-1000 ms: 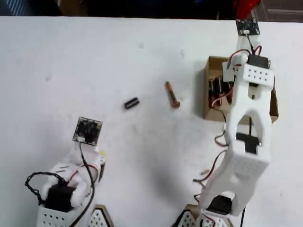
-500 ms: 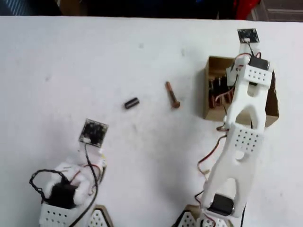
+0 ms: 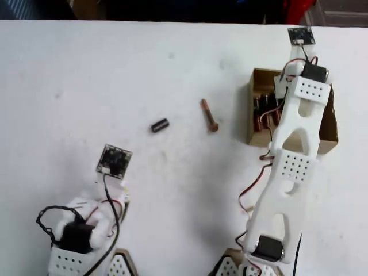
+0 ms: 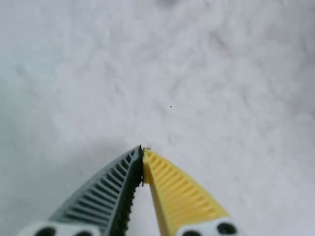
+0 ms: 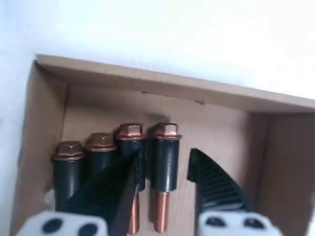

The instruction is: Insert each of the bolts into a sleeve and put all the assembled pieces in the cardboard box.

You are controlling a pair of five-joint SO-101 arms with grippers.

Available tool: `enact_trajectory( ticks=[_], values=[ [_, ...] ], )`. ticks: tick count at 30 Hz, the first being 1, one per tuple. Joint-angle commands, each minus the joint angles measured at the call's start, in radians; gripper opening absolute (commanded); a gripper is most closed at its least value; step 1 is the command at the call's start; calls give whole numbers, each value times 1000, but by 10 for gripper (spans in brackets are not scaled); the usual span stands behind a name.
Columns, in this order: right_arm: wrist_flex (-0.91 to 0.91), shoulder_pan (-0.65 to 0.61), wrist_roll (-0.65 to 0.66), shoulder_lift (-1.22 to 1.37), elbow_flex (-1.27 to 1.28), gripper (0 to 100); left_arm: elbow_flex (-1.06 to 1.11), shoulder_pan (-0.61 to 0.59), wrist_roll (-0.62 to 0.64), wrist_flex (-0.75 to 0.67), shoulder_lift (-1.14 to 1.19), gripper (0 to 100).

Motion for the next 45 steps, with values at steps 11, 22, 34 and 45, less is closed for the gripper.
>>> enact_trajectory(
  ticks=[11, 22, 34, 45],
  values=[
    [263, -73, 12, -81, -318, 91, -8, -59, -9, -28, -2, 23],
    [275, -101, 6, -252, -318, 24, 20, -127, -9, -28, -2, 23],
    [272, -166, 3, -631, 92, 24, 25, -128, -11, -28, -2, 23],
    [269, -410, 2, -1000, 516, 28, 25, -133, -11, -20, -2, 23]
  ],
)
